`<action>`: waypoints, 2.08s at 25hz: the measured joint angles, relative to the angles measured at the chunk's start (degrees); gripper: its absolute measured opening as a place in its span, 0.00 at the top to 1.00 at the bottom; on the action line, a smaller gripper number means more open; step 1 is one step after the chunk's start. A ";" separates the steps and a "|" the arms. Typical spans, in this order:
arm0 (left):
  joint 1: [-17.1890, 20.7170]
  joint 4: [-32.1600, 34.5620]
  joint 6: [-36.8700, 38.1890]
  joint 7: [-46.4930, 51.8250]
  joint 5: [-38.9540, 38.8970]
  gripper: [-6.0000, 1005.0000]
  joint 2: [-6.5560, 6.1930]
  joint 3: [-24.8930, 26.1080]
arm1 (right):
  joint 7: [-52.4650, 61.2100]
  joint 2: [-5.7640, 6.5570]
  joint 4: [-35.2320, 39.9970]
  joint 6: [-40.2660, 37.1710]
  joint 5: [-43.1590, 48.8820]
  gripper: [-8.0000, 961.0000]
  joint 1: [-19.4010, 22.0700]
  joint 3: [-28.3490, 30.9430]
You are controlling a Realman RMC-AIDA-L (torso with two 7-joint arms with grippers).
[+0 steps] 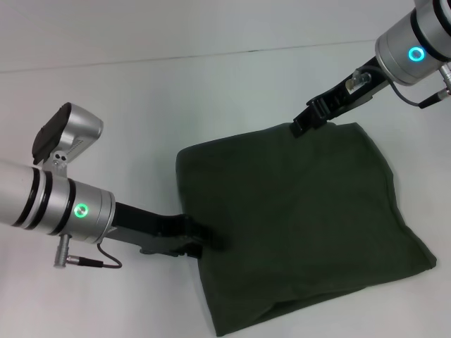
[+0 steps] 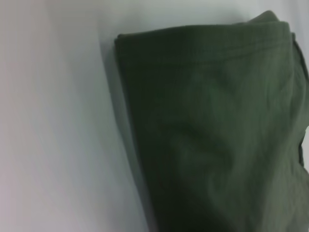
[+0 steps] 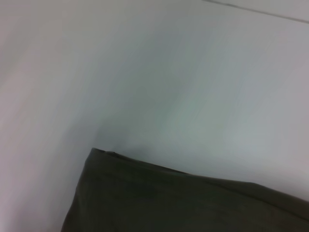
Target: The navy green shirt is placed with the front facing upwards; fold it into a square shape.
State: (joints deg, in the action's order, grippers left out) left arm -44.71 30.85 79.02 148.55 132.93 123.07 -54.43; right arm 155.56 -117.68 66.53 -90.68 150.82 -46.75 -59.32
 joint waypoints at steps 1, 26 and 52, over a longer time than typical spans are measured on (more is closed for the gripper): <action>-0.14 0.00 -0.02 -0.01 0.12 0.42 0.00 -0.23 | 0.00 0.00 0.00 0.03 0.00 0.54 0.00 0.02; 3.22 4.47 1.54 2.14 2.94 0.91 -1.28 0.41 | 0.03 0.00 -0.10 -0.19 0.00 0.54 0.26 0.81; 10.75 15.06 7.03 4.15 9.70 0.91 -2.84 11.68 | 0.13 0.09 -0.26 0.01 0.10 0.54 0.19 0.97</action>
State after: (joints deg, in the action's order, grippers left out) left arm -33.96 45.90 86.05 152.70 142.63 120.23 -42.75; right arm 155.69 -117.58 66.27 -90.67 150.92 -46.56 -58.35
